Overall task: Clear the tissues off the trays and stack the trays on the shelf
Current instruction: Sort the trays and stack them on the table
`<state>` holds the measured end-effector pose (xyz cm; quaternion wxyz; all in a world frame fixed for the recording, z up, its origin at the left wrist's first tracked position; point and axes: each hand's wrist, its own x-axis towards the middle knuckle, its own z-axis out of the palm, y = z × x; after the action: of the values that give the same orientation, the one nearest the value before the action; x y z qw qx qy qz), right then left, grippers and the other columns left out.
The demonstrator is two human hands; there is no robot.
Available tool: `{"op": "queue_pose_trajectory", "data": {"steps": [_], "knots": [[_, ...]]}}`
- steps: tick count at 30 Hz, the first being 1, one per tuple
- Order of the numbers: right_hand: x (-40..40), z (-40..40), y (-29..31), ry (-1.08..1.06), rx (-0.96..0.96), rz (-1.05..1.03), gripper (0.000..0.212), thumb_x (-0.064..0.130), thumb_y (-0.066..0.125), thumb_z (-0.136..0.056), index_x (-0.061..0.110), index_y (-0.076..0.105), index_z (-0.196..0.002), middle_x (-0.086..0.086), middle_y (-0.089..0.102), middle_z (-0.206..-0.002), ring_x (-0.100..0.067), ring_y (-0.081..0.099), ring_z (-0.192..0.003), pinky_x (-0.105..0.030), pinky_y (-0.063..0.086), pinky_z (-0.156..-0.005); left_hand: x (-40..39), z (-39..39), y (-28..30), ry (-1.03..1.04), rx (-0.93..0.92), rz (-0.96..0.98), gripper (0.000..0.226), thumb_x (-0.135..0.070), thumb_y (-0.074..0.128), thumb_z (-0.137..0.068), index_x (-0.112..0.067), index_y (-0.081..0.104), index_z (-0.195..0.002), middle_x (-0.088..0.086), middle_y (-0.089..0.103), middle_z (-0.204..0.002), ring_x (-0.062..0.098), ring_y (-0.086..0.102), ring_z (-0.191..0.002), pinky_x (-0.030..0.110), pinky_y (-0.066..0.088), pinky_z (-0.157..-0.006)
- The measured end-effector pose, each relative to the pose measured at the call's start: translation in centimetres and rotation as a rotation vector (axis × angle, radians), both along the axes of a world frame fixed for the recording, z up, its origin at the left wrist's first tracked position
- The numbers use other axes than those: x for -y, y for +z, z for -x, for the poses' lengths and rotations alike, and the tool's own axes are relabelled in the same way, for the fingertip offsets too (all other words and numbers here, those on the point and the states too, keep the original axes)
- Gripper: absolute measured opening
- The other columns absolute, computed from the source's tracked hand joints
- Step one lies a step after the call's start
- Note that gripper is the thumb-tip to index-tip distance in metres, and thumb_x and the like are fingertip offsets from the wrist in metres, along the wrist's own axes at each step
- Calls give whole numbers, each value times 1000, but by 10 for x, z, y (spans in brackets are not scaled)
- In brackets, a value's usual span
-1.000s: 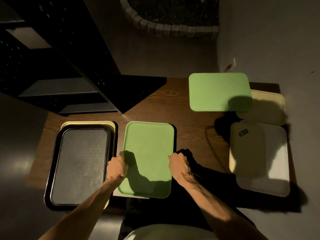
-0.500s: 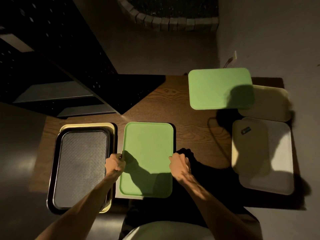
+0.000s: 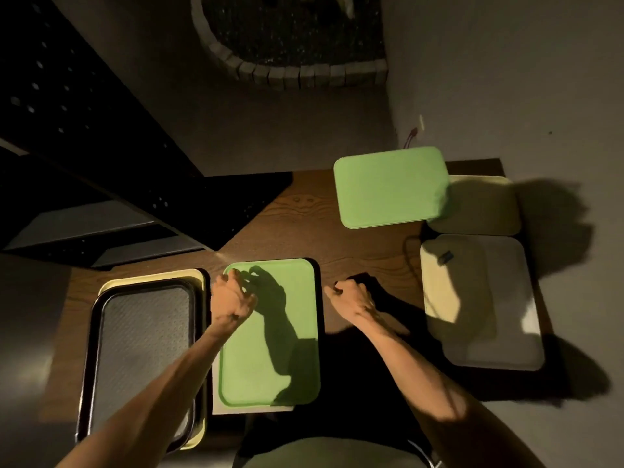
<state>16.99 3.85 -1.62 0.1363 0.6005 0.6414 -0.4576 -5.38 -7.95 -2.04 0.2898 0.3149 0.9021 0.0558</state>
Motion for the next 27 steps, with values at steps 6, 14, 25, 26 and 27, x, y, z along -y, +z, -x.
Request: {"op": "queue_pose_trajectory", "data": {"steps": [6,14,25,26,27], "knots": [[-49,-29,23,-122,-18,-109,32,39,50,-98,19,71,-108,-16,69,-113,-36,63,-108,-35,49,-84,-73,-33,23,-164,115,-87,47,-6,61,-80,-8,54,-126,18,50,-127,34,54,-113,36,50,-95],[-106,-78,7,-372,-122,-97,25,32,54,-94,21,68,-112,-10,71,-116,-29,63,-111,-41,52,-97,-160,-86,18,-248,254,-100,40,-11,61,-83,-7,60,-124,18,62,-124,33,62,-110,39,55,-90],[-173,-60,-65,-1055,-465,145,53,29,66,-89,10,48,-134,-10,62,-130,-29,65,-108,-47,51,-101,-226,-116,-27,-469,284,21,58,-9,55,-88,-19,45,-145,10,50,-146,28,56,-125,29,44,-104],[-178,-58,-62,-1160,-483,147,45,27,67,-88,9,52,-126,-12,66,-123,-26,66,-100,-44,53,-97,-231,-117,-30,-496,279,26,60,-8,55,-88,-19,42,-146,8,42,-152,29,51,-131,31,40,-110],[-183,-57,-60,-1252,-516,168,37,24,66,-89,7,53,-120,-13,68,-117,-23,66,-93,-39,52,-92,-234,-117,-33,-518,275,29,62,-6,55,-88,-19,40,-147,5,33,-158,28,44,-137,31,35,-114]]}}
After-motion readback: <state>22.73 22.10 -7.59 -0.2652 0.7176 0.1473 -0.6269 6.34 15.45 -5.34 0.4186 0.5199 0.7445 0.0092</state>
